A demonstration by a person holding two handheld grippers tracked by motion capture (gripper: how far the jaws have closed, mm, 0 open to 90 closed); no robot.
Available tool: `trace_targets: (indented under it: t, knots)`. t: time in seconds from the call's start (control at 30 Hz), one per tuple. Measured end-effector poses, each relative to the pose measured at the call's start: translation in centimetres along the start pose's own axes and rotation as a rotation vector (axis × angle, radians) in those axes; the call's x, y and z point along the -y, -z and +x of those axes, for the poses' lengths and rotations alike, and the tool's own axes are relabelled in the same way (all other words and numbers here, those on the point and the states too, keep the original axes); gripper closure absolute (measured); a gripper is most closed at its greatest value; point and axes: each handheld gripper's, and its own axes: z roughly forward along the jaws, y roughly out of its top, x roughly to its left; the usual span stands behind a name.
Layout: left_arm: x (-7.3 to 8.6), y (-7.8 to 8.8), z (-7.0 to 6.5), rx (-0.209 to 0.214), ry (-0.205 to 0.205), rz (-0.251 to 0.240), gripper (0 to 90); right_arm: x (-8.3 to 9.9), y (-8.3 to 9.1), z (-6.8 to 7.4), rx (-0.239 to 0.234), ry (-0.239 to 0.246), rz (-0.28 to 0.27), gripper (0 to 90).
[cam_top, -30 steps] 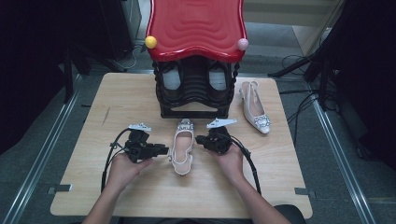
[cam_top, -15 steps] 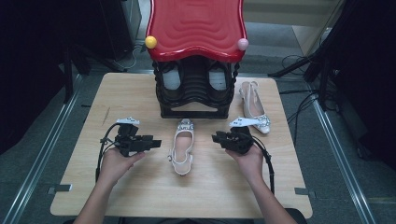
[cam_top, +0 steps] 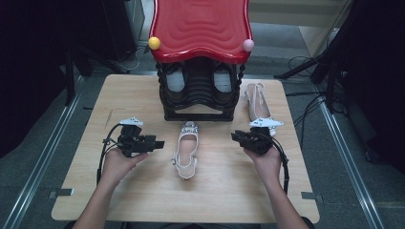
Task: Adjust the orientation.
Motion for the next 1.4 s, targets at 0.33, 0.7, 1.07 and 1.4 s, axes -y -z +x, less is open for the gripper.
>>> trace_targets:
  t: [0.33, 0.7, 1.07, 1.4]
  knots:
    - [-0.2, -0.7, 0.1, -0.010, -0.024, 0.002, 45.1, 0.2, 0.2, -4.5, 0.078, -0.139, -0.050, 90.0]
    - [-0.2, -0.7, 0.1, -0.012, -0.038, -0.001, 45.4, -0.2, -1.4, -7.3, 0.173, -0.165, -0.030, 90.0]
    - [-0.2, -0.8, 0.0, -0.016, -0.045, 0.012, 45.5, 0.2, -1.4, -9.3, 0.229, -0.206, -0.006, 90.0]
    - [-0.2, -0.7, 0.0, -0.018, -0.047, 0.013, 45.5, 0.3, -1.5, -9.3, 0.266, -0.192, 0.011, 90.0]
